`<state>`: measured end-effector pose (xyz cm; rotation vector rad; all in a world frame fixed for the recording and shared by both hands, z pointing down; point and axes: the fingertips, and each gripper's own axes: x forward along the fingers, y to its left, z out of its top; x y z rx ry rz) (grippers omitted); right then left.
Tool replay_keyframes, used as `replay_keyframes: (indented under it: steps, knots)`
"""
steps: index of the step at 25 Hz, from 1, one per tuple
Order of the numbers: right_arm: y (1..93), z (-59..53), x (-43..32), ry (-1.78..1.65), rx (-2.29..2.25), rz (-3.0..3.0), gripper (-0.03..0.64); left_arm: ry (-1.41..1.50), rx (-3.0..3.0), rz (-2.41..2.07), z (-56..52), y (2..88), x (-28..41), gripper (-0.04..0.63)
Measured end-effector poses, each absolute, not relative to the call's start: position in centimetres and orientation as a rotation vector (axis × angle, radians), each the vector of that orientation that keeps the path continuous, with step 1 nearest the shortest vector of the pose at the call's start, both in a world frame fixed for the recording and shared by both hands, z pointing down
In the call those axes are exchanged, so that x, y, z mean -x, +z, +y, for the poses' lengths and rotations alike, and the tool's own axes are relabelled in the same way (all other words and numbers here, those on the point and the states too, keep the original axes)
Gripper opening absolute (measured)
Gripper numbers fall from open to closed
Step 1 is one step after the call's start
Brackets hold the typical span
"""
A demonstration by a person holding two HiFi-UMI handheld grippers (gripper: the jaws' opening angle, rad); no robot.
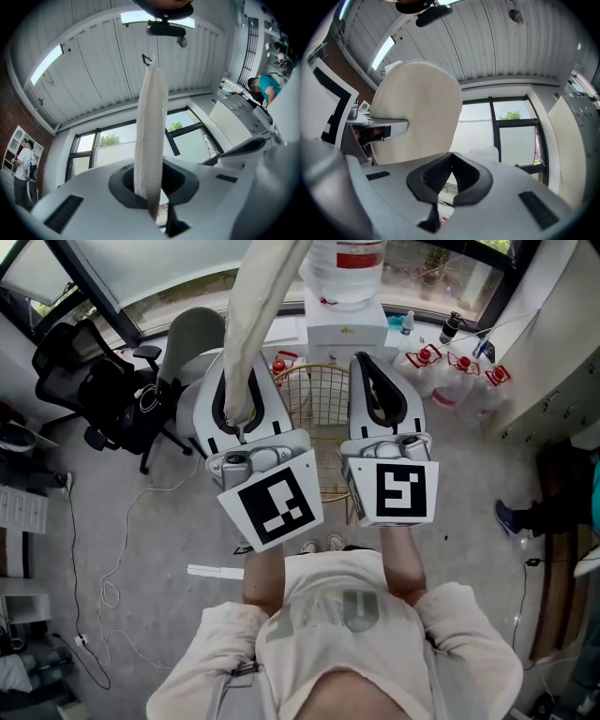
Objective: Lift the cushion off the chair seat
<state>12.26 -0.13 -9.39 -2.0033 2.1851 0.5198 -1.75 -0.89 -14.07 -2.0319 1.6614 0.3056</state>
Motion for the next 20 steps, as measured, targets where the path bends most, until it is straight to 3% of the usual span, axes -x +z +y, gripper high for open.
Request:
replay_keyframes:
  steps: [20]
  knots:
    - [-9.4, 0.3, -13.5, 0.527, 2.02, 2.147, 0.015, 0.318, 2.061, 1.666, -1.9, -13.0, 1.1, 0.043]
